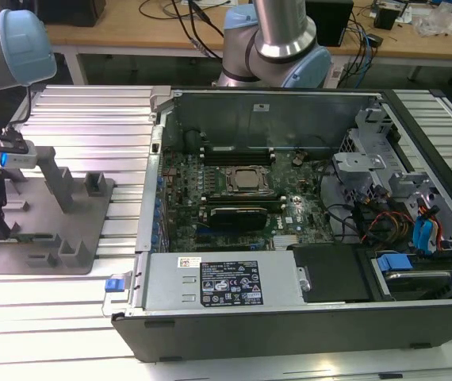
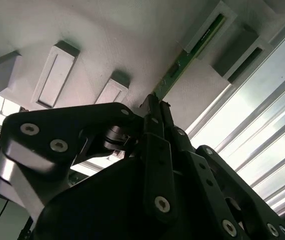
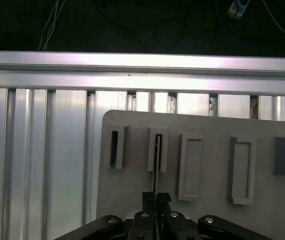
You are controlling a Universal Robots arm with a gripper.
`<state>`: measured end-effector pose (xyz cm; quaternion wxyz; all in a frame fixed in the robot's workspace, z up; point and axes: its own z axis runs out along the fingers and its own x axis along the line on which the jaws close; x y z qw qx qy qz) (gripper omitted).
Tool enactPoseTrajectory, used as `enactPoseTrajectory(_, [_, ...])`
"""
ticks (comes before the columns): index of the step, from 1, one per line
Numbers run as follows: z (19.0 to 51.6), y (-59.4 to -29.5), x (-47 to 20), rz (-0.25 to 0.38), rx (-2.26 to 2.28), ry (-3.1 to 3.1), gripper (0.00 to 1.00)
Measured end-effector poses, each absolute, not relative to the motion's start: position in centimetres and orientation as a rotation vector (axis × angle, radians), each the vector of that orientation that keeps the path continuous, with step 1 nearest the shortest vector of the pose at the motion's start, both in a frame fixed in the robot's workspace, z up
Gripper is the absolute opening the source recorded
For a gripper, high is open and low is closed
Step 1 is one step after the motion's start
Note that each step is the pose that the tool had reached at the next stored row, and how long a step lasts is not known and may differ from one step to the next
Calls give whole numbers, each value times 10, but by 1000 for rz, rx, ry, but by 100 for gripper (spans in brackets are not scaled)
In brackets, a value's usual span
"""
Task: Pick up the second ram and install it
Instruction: 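Pick up the second ram and move it above second insertion slot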
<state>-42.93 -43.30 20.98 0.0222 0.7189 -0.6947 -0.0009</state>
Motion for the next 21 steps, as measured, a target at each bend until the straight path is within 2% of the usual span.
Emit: enactPoseTrajectory(21, [210, -433, -429, -4, 2181, -2199, 9])
